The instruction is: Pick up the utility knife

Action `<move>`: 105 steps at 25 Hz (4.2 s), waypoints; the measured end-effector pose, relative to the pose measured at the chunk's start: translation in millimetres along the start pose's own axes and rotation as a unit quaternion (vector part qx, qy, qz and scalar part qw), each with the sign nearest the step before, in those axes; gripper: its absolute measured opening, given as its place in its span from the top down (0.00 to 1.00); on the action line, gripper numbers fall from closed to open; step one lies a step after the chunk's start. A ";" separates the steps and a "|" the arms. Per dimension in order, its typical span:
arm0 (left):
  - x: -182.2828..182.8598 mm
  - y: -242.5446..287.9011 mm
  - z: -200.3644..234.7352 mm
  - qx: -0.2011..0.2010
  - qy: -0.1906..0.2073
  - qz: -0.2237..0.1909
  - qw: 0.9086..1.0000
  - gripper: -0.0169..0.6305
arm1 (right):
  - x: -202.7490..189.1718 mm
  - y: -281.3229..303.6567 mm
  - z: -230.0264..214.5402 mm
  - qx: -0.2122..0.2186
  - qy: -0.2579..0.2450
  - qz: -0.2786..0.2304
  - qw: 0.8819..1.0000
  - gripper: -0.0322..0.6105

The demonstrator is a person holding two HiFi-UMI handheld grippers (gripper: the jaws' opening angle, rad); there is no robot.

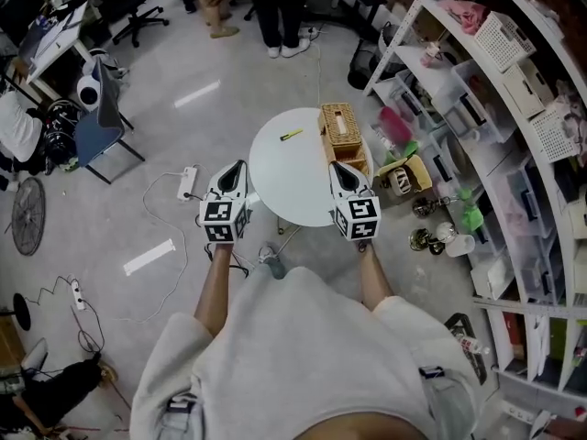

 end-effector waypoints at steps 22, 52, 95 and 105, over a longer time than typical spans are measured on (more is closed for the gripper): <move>5.0 90.4 93.3 -0.047 -0.016 0.019 0.999 0.94 | 14.8 105.6 10.7 -0.022 -0.017 0.040 0.999 0.90; -46.0 144.4 73.3 0.055 -0.081 0.091 0.991 0.94 | -59.5 208.9 -17.8 0.148 -0.030 0.152 0.977 0.90; -107.5 101.5 80.5 0.094 -0.146 0.127 0.977 0.94 | -149.3 297.6 52.8 0.322 -0.493 0.253 0.768 0.60; -114.6 95.4 81.0 0.102 -0.151 0.139 0.973 0.94 | -174.0 330.1 58.4 0.344 -0.498 0.298 0.738 0.66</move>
Point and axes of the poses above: the fingertips, and each gripper's own axes: y forward along the fingers, z to its left, x out of its top, the point moved 7 cm from there along -y, backward along the fingers, and after that the axes turned 10 degrees about -x, right-handed, at the moved point
